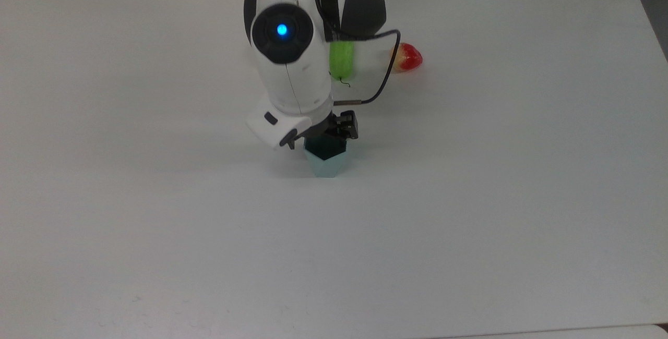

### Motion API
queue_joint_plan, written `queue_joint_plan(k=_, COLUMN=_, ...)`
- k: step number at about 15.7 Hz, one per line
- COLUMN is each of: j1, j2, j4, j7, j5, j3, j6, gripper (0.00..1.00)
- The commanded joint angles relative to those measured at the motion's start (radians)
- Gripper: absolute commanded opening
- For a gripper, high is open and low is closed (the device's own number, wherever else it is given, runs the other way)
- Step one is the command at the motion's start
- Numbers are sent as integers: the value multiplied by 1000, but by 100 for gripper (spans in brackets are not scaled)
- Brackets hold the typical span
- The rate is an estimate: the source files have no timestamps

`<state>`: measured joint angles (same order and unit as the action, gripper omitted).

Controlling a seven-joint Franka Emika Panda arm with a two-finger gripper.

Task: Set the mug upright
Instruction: 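Open the gripper and lift it away from the mug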

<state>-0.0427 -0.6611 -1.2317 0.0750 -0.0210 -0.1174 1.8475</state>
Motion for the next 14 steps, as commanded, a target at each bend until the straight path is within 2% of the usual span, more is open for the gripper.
queue_joint_plan(k=1, j1=7, j2=156, j4=-37, j7=66, j5=7, j3=-1, j6=1, gripper=100)
queue_joint_plan(k=5, j1=34, j2=290, j4=-55, j7=81, j5=-10, j3=-1, j6=-20, gripper=100)
queue_joint_plan(k=8, j1=49, j2=386, j4=-75, j7=156, j5=-16, j3=-1, j6=-109, gripper=100)
queue_joint_plan(k=14, j1=37, j2=627, j4=-204, j7=304, j5=-19, j3=-7, j6=-367, gripper=100)
